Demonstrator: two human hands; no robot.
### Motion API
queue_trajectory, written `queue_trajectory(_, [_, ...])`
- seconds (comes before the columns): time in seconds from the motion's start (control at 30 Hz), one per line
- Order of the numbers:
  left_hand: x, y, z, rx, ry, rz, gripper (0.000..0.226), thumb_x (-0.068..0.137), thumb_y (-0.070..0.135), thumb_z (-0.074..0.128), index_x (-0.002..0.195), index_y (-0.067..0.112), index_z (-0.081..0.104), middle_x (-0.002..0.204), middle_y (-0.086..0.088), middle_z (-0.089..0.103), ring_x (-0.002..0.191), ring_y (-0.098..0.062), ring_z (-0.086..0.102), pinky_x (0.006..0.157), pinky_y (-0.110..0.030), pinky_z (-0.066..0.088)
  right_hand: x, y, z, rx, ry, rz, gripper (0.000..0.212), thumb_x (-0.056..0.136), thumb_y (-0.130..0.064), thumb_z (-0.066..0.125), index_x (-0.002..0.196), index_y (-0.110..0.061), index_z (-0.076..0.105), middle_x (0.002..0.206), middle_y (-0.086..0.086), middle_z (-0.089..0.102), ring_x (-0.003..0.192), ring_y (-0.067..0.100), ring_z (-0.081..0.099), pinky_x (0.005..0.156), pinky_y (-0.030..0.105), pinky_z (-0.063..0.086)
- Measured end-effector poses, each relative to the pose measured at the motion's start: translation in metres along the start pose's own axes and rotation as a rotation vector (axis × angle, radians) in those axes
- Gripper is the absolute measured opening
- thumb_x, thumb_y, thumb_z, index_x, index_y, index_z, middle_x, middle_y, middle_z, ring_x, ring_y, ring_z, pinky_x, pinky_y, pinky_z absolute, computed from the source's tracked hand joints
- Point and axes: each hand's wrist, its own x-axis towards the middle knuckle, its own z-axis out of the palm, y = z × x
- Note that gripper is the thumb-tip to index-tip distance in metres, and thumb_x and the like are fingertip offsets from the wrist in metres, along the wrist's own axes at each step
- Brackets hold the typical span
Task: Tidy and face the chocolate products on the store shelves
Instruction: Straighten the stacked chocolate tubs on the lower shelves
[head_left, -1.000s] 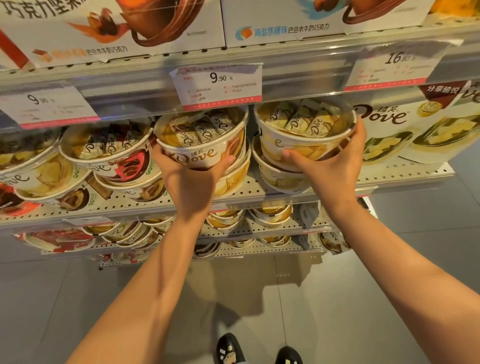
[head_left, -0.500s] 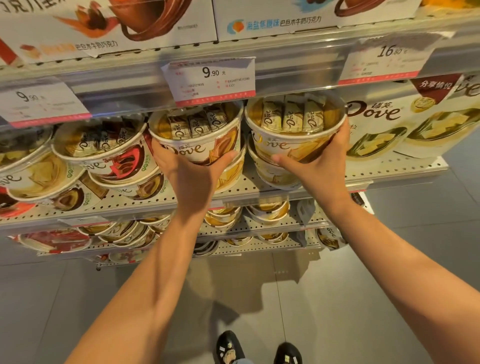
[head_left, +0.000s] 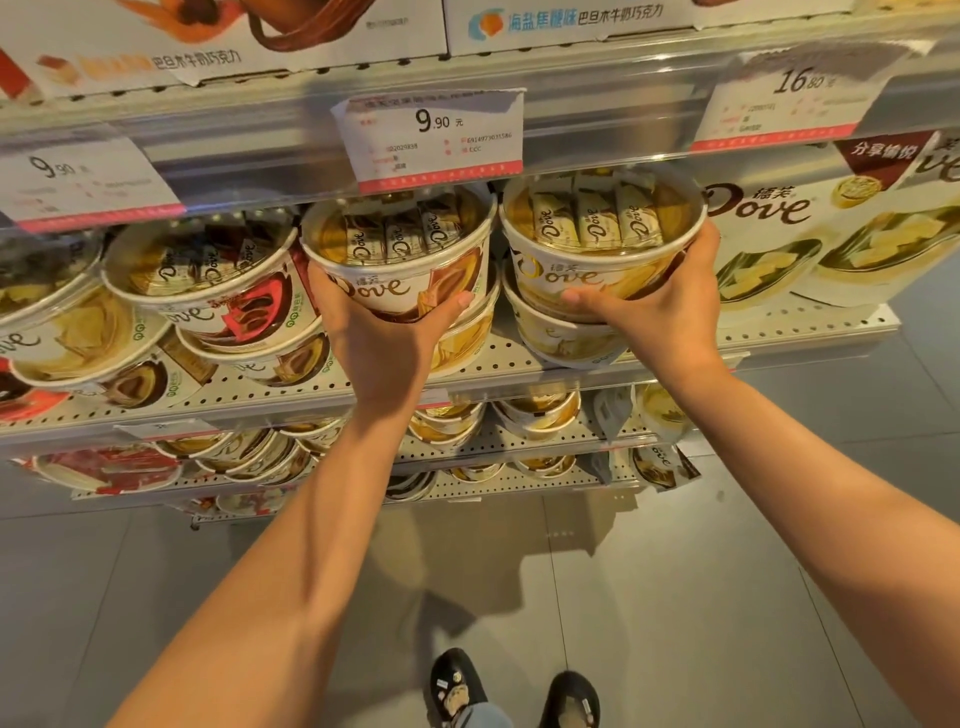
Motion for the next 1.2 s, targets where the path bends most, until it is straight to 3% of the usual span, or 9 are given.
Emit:
queue_trajectory(0.13, [0.001,-0.001,0.0,0.004,-0.039,0.0,0.115,0.048,0.048,0.088,0.138,0.009,0.027,0.132,0.006,0.041,0.122,-0.005,0.041,0.105,-0.007,0.022,0.002,-0.003,-0.003,0.002,-0.046,-0.006,0.115,0.047,-0.038,0.09,0.14,-0.017,0.025,0.133,-0.004,0.048,0.123,0.009,0.045,0.103,0.024,0.041])
queue_trajectory(0.3, [0.001,-0.009,-0.007,0.017,-0.107,0.048,0.117,0.051,0.051,0.087,0.139,0.01,0.023,0.141,-0.005,0.038,0.132,-0.014,0.037,0.115,-0.036,0.025,0.001,-0.004,-0.012,0.006,-0.135,-0.047,0.108,0.054,-0.03,0.088,0.141,-0.017,0.025,0.134,-0.006,0.045,0.125,0.007,0.042,0.104,0.02,0.037])
queue_trajectory(0.4, [-0.019,-0.014,-0.013,-0.037,-0.086,-0.085,0.12,0.053,0.05,0.086,0.144,0.011,0.019,0.146,-0.006,0.03,0.137,-0.016,0.029,0.113,-0.039,0.03,-0.007,0.005,-0.019,0.02,-0.125,-0.019,0.101,0.064,-0.027,0.084,0.144,-0.017,0.024,0.142,-0.003,0.037,0.131,0.009,0.035,0.11,0.024,0.031])
queue_trajectory(0.5, [-0.036,-0.021,-0.012,-0.203,-0.05,-0.247,0.106,0.056,0.04,0.088,0.138,0.022,0.024,0.143,-0.009,0.031,0.133,-0.017,0.036,0.104,-0.032,0.043,-0.018,0.012,-0.018,0.04,-0.08,0.123,0.09,0.074,-0.025,0.077,0.145,-0.019,0.022,0.148,0.002,0.03,0.132,0.013,0.034,0.111,0.035,0.031])
queue_trajectory(0.63, [-0.034,-0.025,-0.008,-0.284,-0.084,-0.39,0.116,0.053,0.043,0.088,0.142,0.033,0.015,0.147,-0.002,0.033,0.131,-0.012,0.04,0.108,-0.039,0.038,-0.019,0.017,-0.011,0.152,-0.126,0.209,0.082,0.079,-0.023,0.072,0.145,-0.025,0.023,0.147,0.0,0.035,0.13,0.017,0.04,0.108,0.042,0.036])
queue_trajectory(0.73, [-0.03,-0.024,-0.007,-0.313,-0.131,-0.409,0.116,0.059,0.034,0.086,0.147,0.029,0.011,0.143,0.002,0.042,0.128,-0.008,0.045,0.108,-0.038,0.038,-0.017,0.018,-0.007,0.23,-0.182,0.174,0.075,0.082,-0.02,0.068,0.144,-0.03,0.027,0.14,-0.008,0.044,0.126,0.011,0.044,0.104,0.031,0.038])
queue_trajectory(0.83, [-0.028,-0.02,-0.007,-0.362,-0.146,-0.425,0.109,0.065,0.019,0.084,0.147,0.025,0.012,0.141,0.001,0.044,0.125,-0.009,0.048,0.099,-0.027,0.046,-0.015,0.017,-0.004,0.254,-0.195,0.168,0.069,0.086,-0.013,0.061,0.144,-0.03,0.028,0.128,-0.016,0.047,0.11,-0.003,0.046,0.084,0.01,0.039])
queue_trajectory(0.97, [-0.027,-0.015,-0.005,-0.408,-0.131,-0.453,0.094,0.079,0.0,0.069,0.147,0.019,0.008,0.14,-0.005,0.041,0.117,-0.005,0.05,0.076,-0.007,0.048,-0.008,0.021,-0.004,0.302,-0.203,0.234,0.069,0.086,-0.009,0.056,0.143,-0.033,0.028,0.125,-0.017,0.049,0.108,0.004,0.049,0.081,0.02,0.042])
queue_trajectory(1.2, [-0.017,-0.025,-0.006,-0.457,-0.195,-0.475,0.095,0.075,0.001,0.067,0.148,0.027,0.011,0.141,0.001,0.044,0.125,-0.008,0.047,0.089,-0.015,0.043,0.0,0.026,-0.008,0.307,-0.265,0.221,0.068,0.085,-0.006,0.052,0.143,-0.034,0.029,0.136,-0.007,0.047,0.119,0.015,0.046,0.078,0.019,0.04])
